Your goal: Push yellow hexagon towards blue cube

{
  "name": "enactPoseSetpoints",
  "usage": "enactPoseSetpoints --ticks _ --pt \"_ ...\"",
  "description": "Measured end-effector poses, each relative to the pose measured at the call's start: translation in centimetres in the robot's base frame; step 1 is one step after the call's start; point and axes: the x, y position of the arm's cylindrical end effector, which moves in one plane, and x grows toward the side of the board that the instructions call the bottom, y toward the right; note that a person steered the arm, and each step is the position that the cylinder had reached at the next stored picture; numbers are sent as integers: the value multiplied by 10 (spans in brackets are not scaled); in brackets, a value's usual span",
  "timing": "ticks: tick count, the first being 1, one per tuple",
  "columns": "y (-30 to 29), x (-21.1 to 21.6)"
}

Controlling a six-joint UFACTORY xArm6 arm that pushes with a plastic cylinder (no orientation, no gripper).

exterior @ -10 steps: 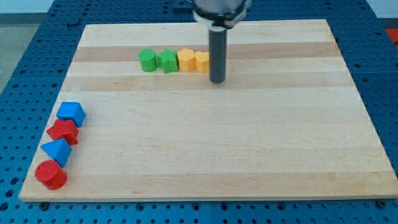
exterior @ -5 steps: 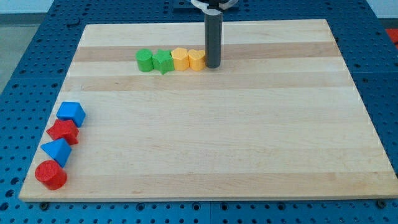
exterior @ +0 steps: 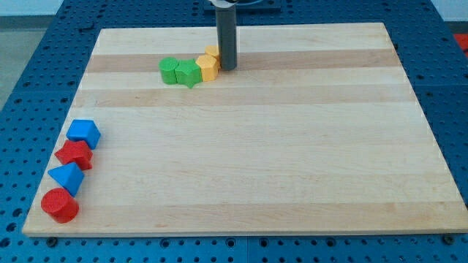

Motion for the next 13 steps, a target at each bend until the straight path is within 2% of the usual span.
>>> enactPoseSetpoints --ticks 6,10,13 --pt "-107 23" --pt "-64 26" --pt "-76 53"
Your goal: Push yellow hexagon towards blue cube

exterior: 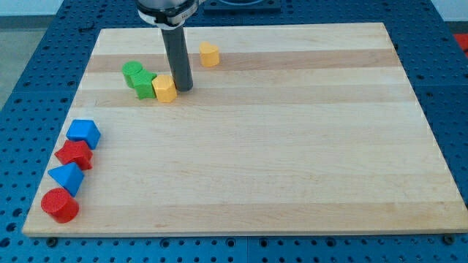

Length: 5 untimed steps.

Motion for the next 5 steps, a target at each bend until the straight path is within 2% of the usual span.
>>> enactPoseSetpoints --ticks 5 --pt "-52 33"
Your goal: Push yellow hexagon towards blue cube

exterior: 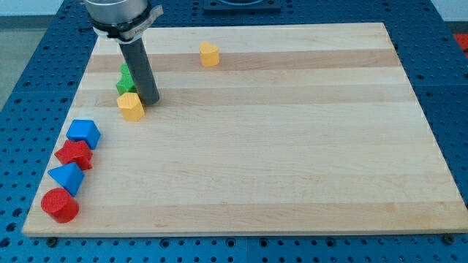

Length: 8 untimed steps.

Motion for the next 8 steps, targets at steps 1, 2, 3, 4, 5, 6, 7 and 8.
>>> enactPoseSetpoints --ticks 1,2,3,4,5,6,7,8 --pt "-4 7" --pt "-12 15" --pt "-14 22" --pt "-11 26" --pt "-2 36" --pt "5 47" --pt "-2 51" --pt "-9 51"
